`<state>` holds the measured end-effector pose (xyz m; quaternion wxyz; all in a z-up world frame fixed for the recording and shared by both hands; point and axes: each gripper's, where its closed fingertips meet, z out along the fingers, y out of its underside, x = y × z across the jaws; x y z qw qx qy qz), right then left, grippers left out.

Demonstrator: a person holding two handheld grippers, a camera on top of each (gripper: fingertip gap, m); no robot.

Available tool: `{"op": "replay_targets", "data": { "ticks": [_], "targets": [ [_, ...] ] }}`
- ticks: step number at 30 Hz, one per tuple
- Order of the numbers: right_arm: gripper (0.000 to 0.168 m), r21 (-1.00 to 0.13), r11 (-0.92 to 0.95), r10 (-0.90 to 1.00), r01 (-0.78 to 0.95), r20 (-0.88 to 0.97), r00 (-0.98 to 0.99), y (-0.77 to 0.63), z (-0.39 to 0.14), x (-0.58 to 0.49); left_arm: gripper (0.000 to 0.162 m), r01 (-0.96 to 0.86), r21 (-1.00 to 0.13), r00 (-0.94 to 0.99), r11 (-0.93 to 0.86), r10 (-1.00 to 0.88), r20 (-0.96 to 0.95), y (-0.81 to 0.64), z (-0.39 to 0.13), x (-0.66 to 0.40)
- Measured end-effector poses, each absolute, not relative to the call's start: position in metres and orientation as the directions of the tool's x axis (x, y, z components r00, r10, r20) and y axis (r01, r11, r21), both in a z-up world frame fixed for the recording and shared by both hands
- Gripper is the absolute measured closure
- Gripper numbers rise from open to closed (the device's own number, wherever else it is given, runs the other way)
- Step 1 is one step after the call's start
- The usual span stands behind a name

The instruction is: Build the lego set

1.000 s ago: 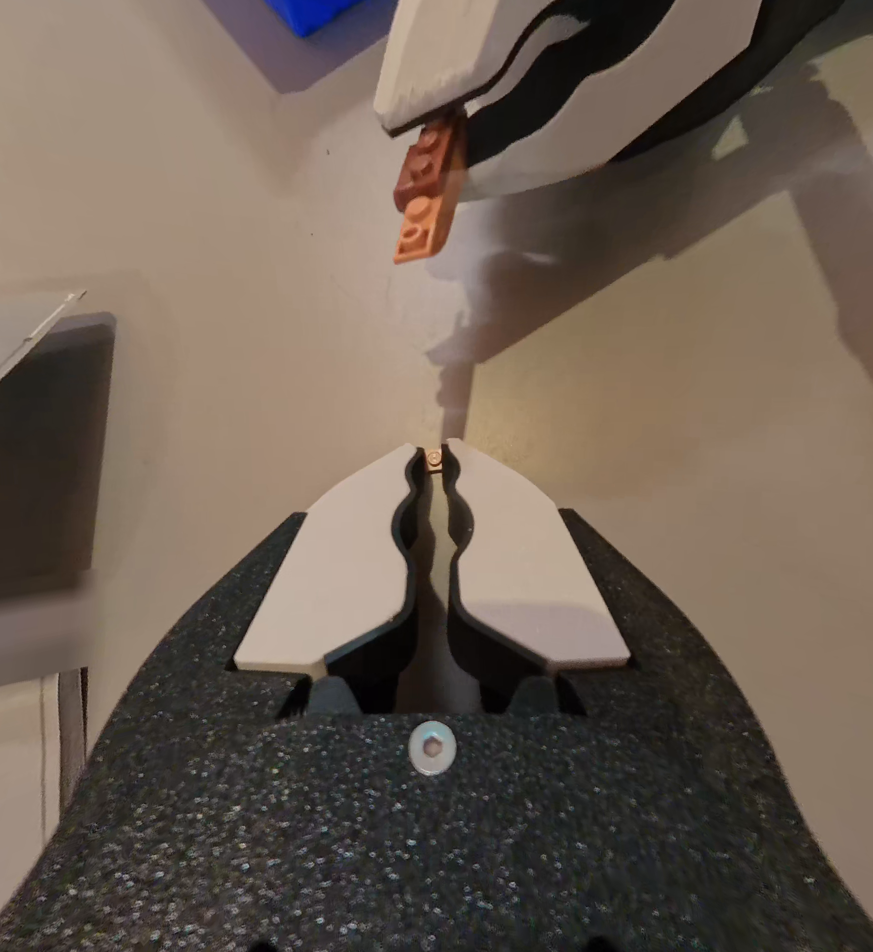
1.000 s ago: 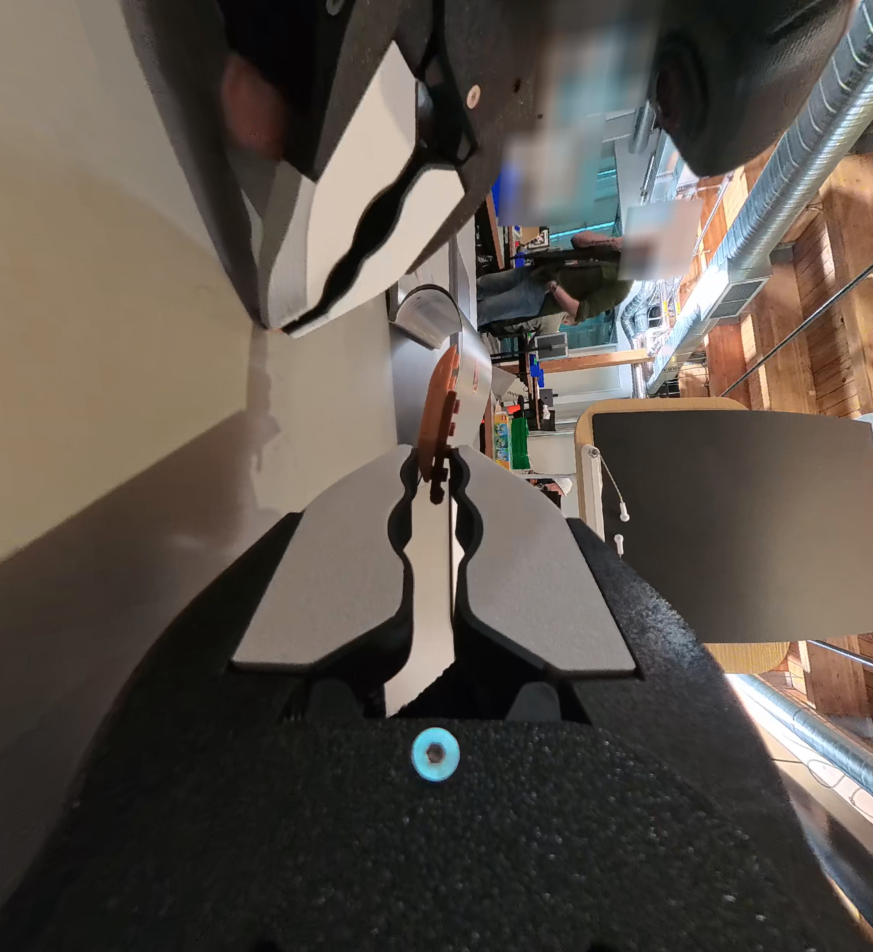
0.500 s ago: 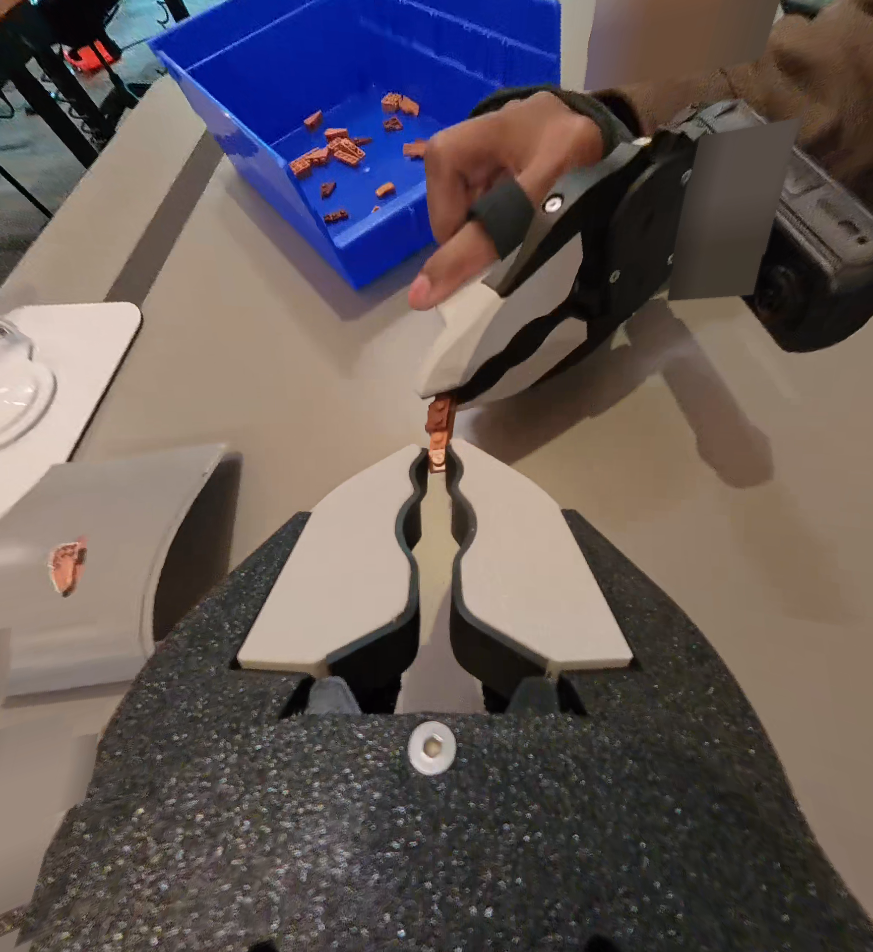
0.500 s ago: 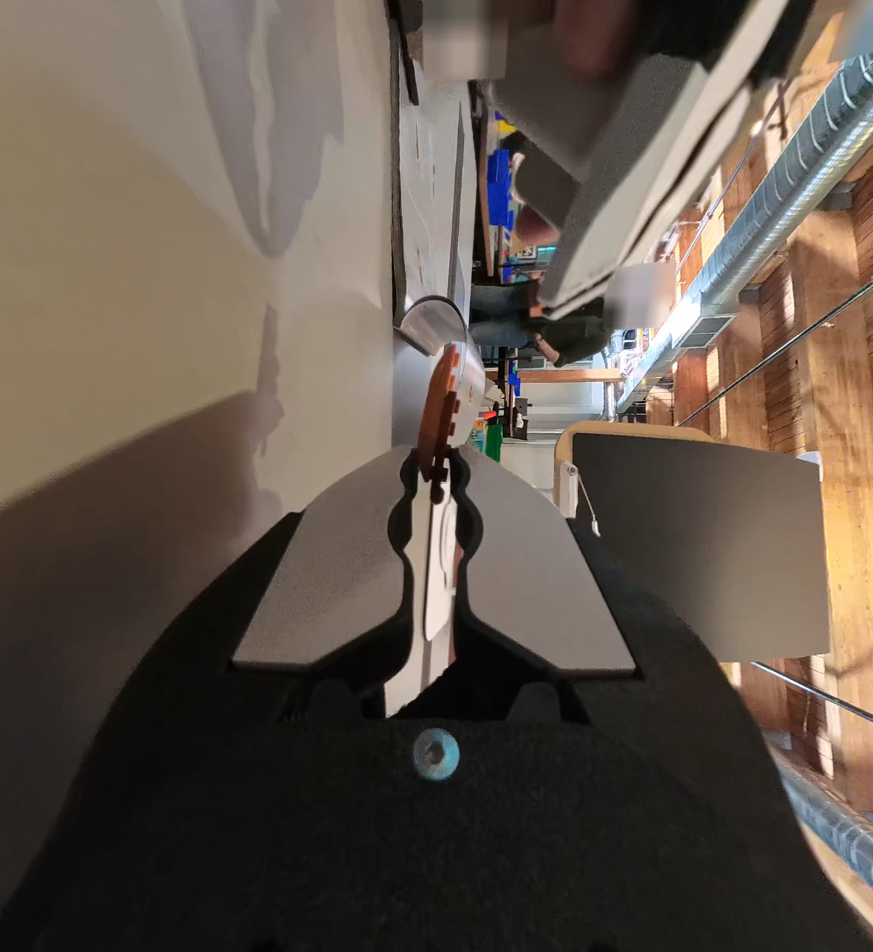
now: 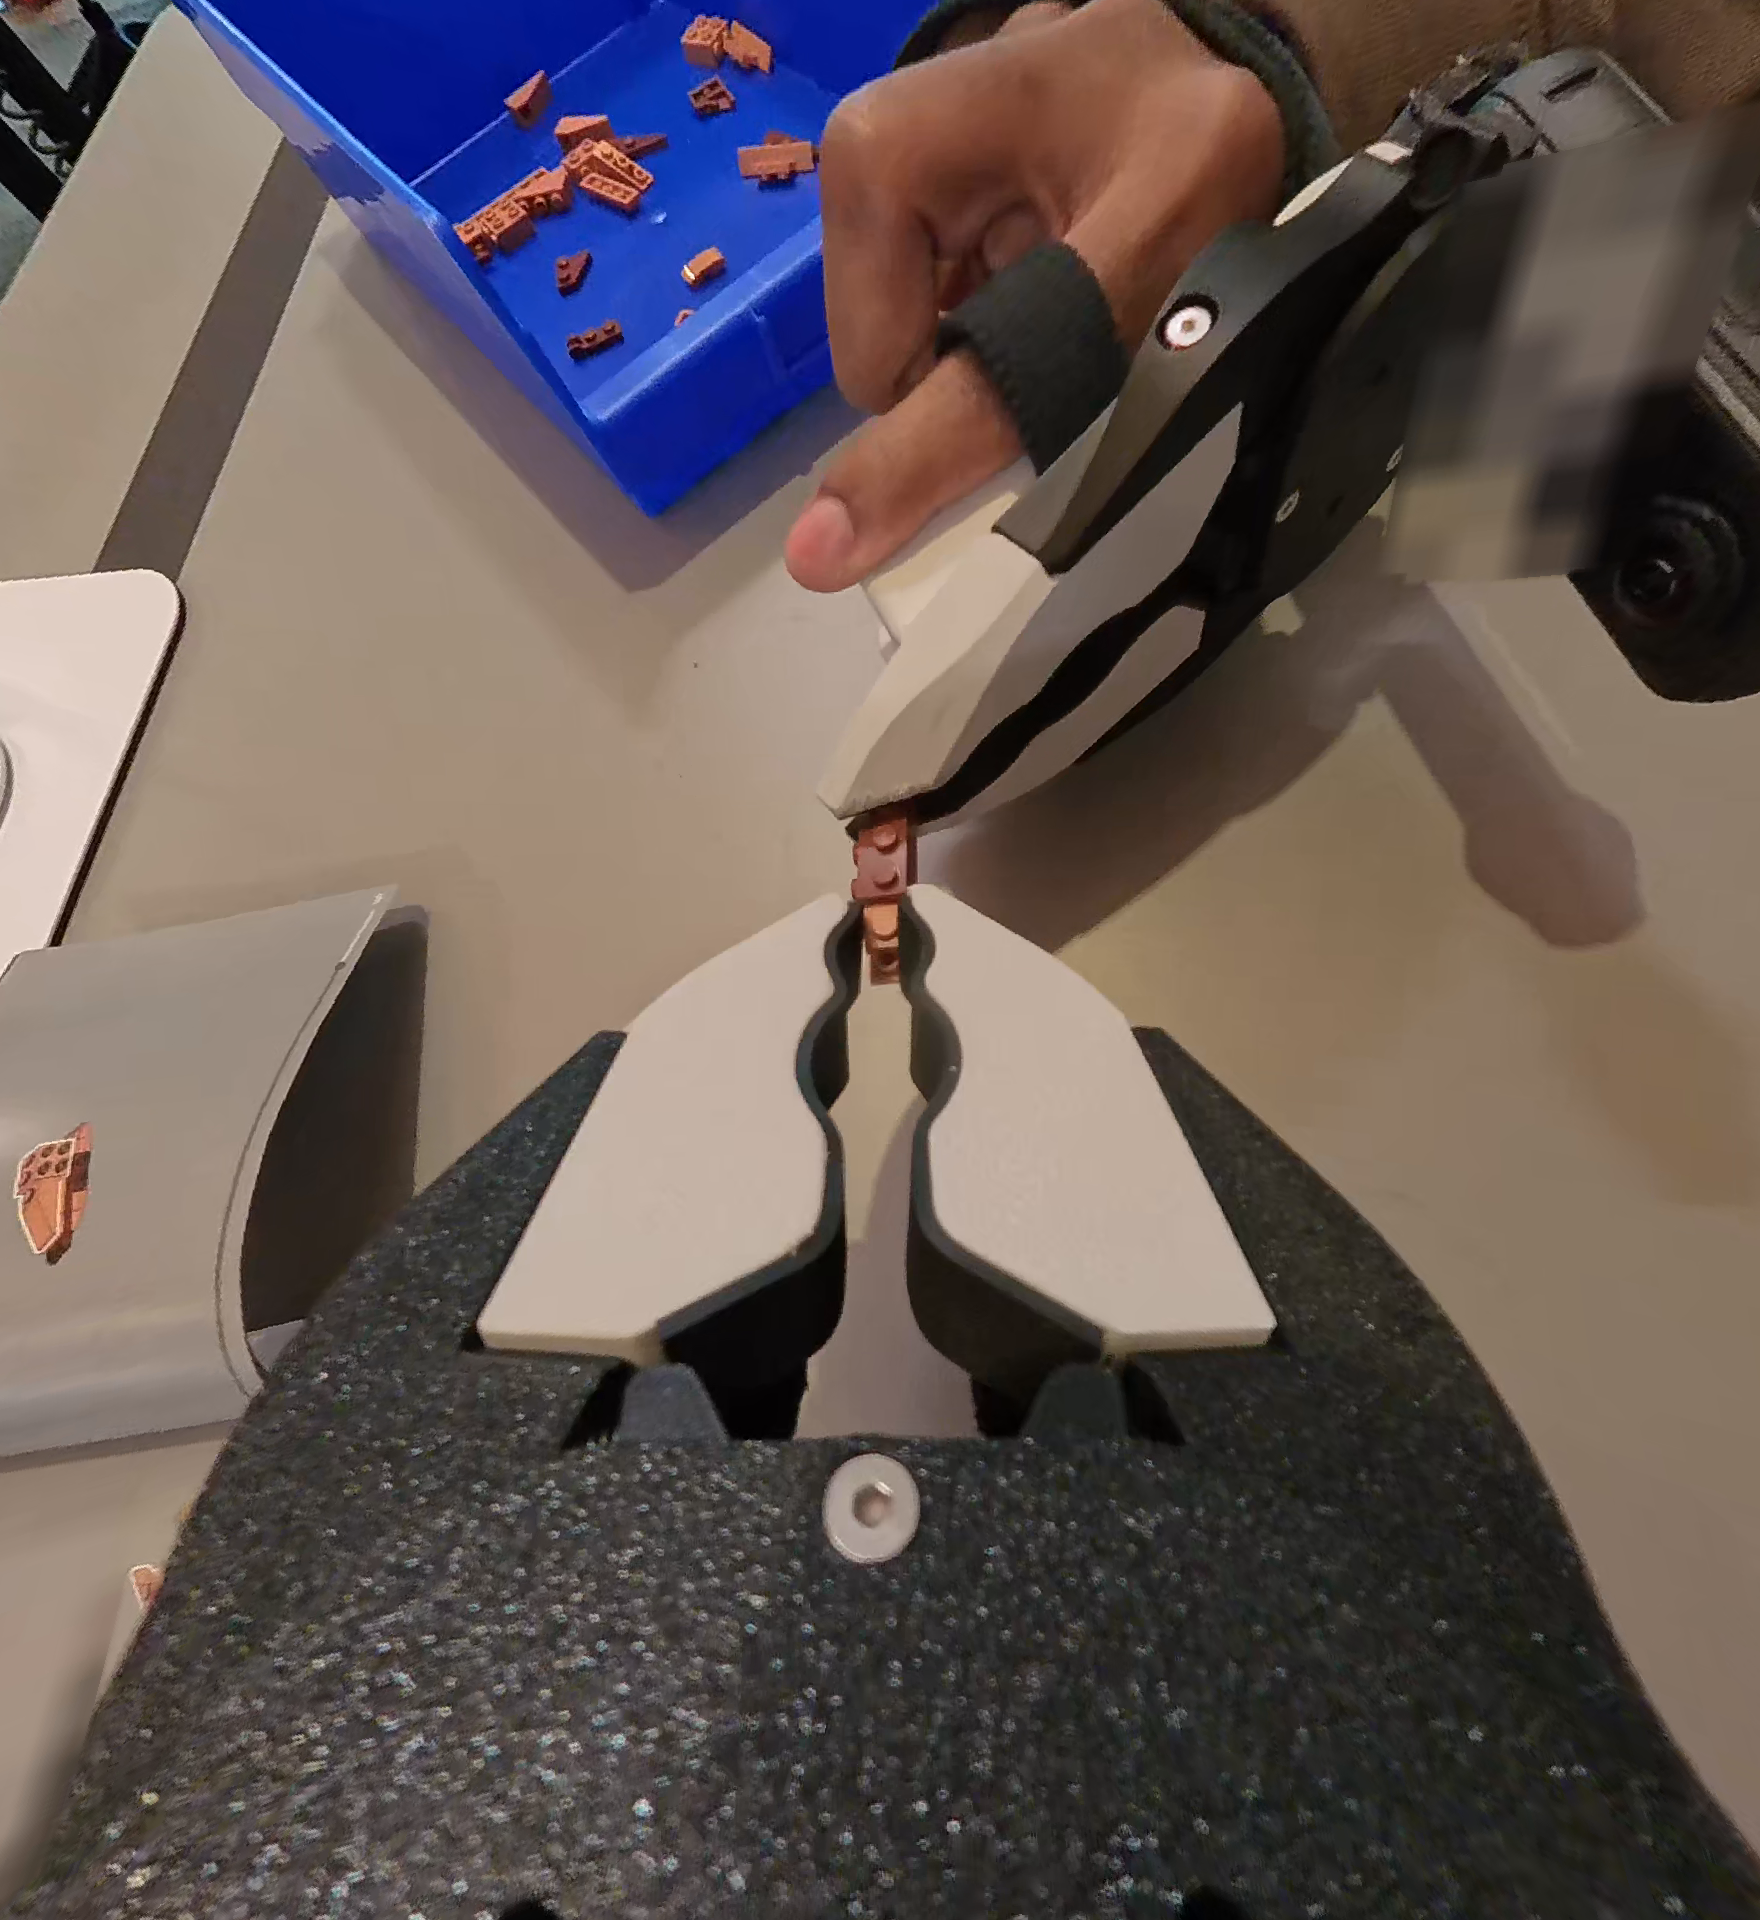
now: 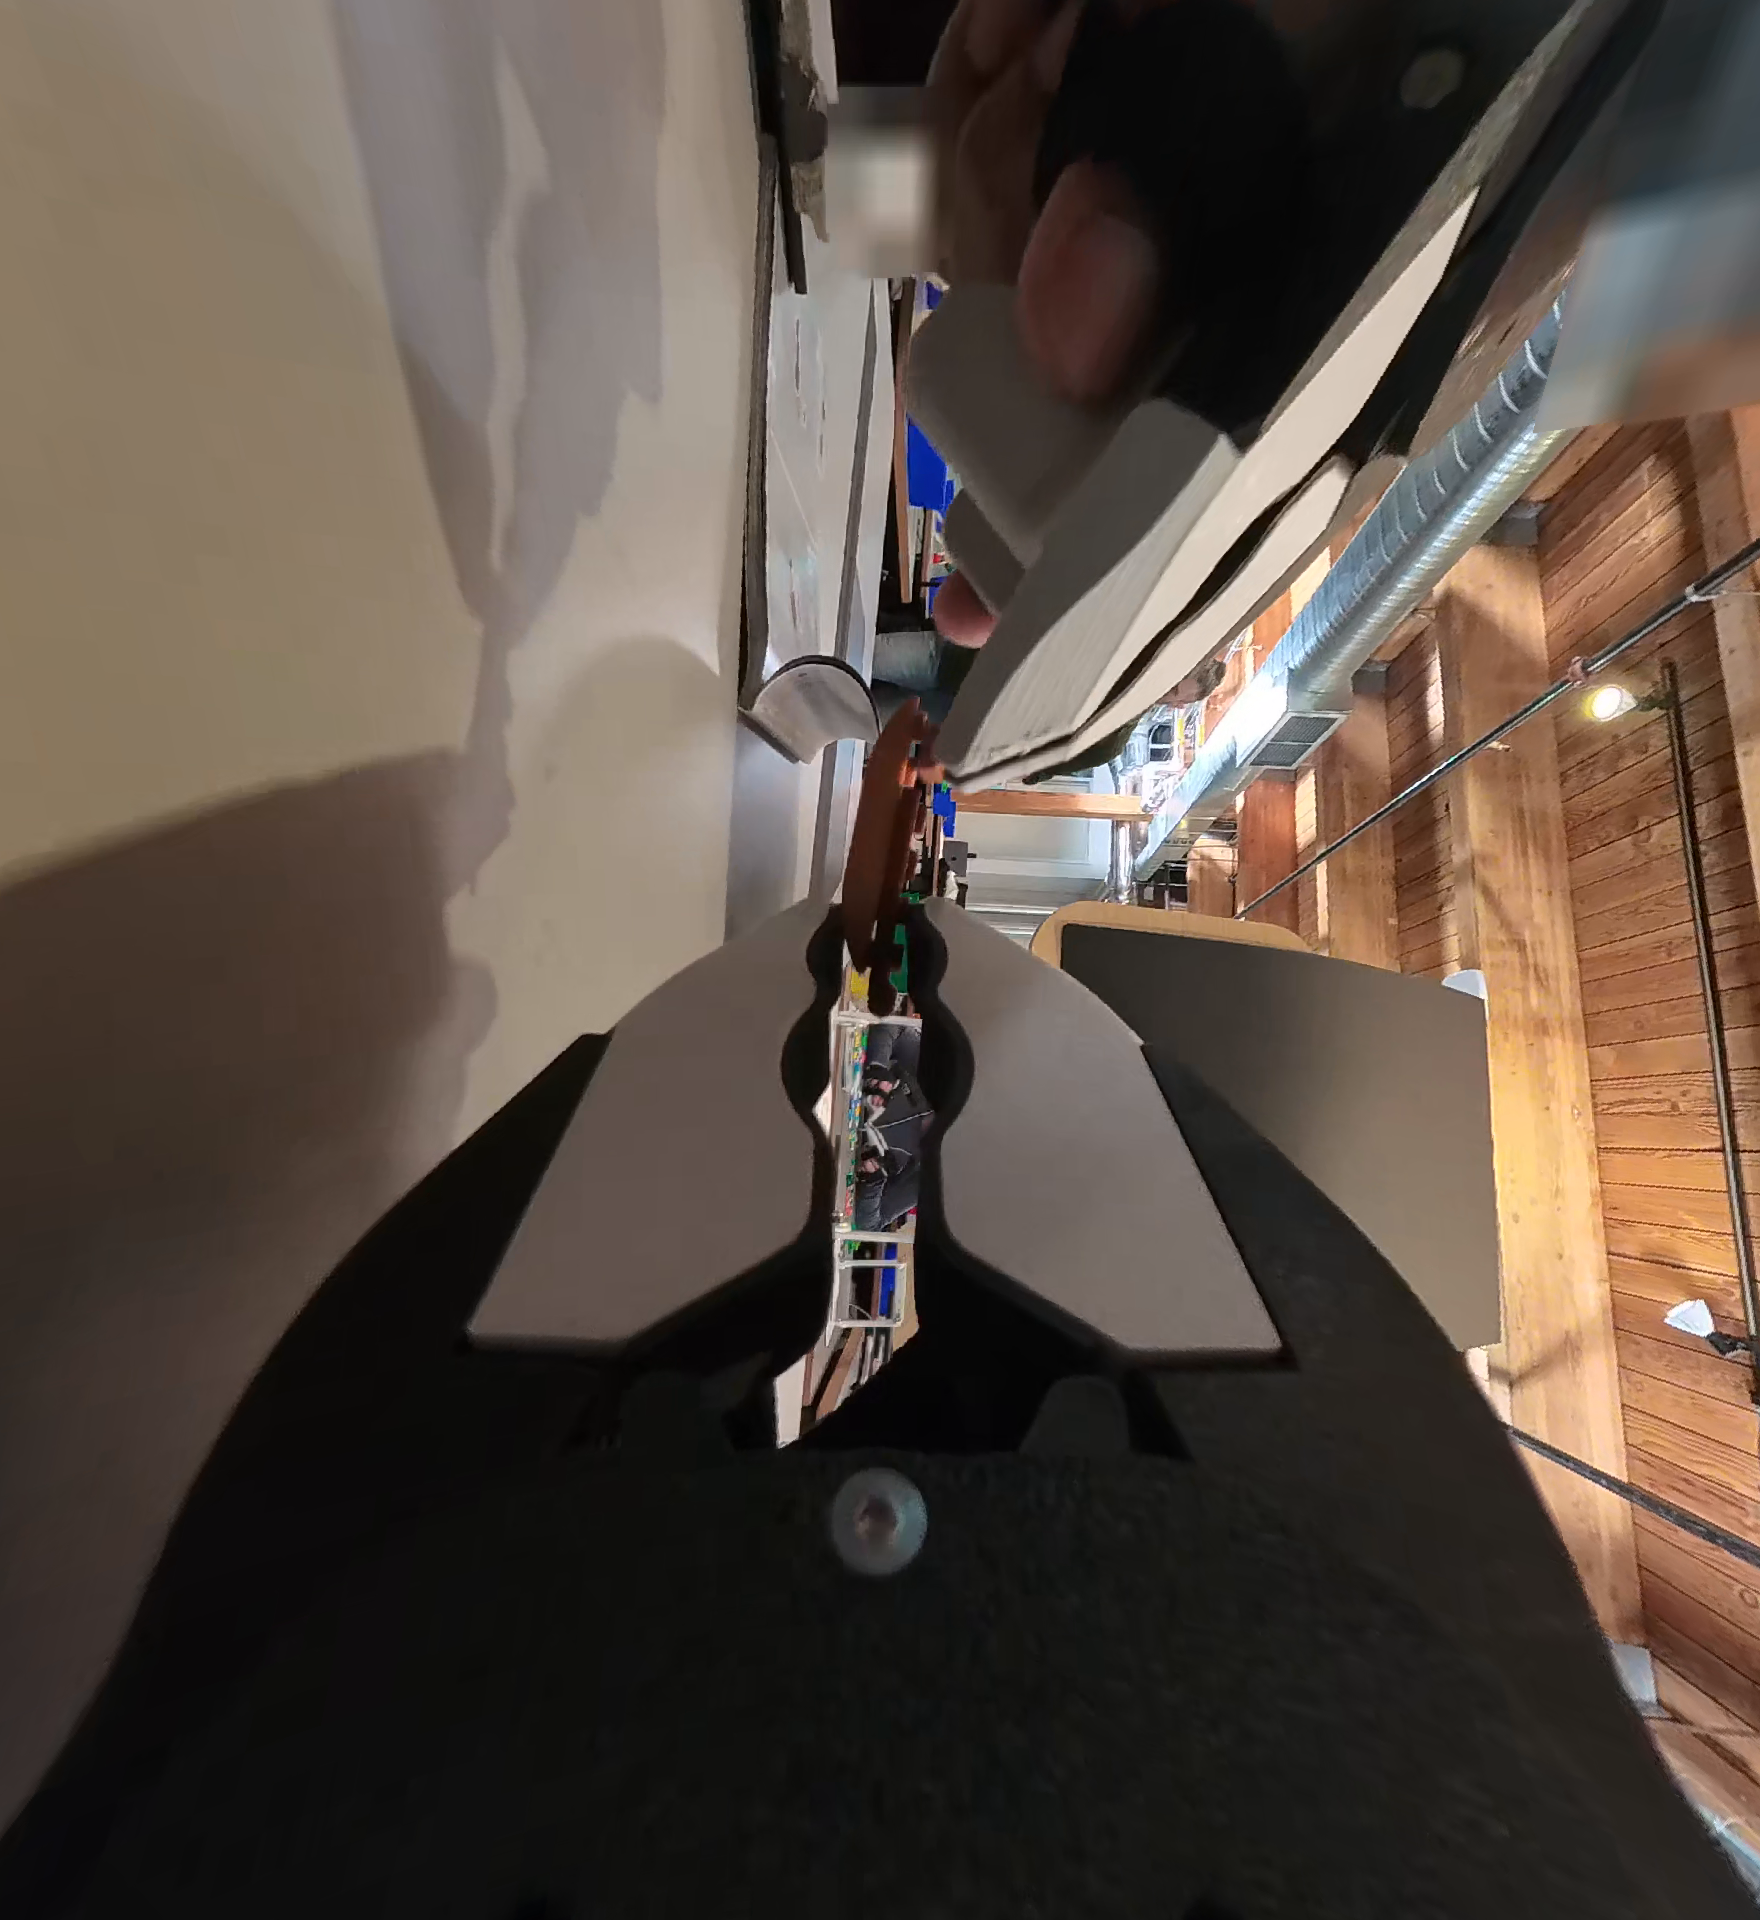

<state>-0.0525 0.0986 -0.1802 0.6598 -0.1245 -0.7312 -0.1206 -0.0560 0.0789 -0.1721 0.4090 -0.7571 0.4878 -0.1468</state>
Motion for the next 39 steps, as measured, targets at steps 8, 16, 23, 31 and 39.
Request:
{"op": "replay_targets", "data": {
  "ticks": [8, 16, 23, 31, 39],
  "targets": [
    [0.157, 0.033, 0.942, -0.004, 0.333, 0.996, -0.088, 0.095, -0.179, -0.054, 0.156, -0.608, -0.767, 0.483, -0.204, -0.862, -0.154, 0.077, -0.173, -0.054],
    [0.157, 0.05, 0.944, -0.026, 0.327, 0.997, -0.078, 0.093, -0.178, -0.054, 0.155, -0.605, -0.768, 0.482, -0.209, -0.864, -0.146, 0.076, -0.173, -0.053],
    [0.157, 0.064, 0.944, -0.044, 0.324, 0.997, -0.067, 0.092, -0.176, -0.054, 0.155, -0.594, -0.776, 0.486, -0.214, -0.864, -0.134, 0.076, -0.171, -0.053],
    [0.157, 0.066, 0.945, -0.05, 0.32, 0.997, -0.06, 0.09, -0.174, -0.054, 0.153, -0.583, -0.784, 0.492, -0.214, -0.861, -0.131, 0.076, -0.169, -0.052],
    [0.157, 0.048, 0.946, -0.033, 0.32, 0.998, -0.052, 0.091, -0.172, -0.053, 0.139, -0.551, -0.82, 0.467, -0.152, -0.871, -0.153, 0.069, -0.159, -0.054]
  ]
}}
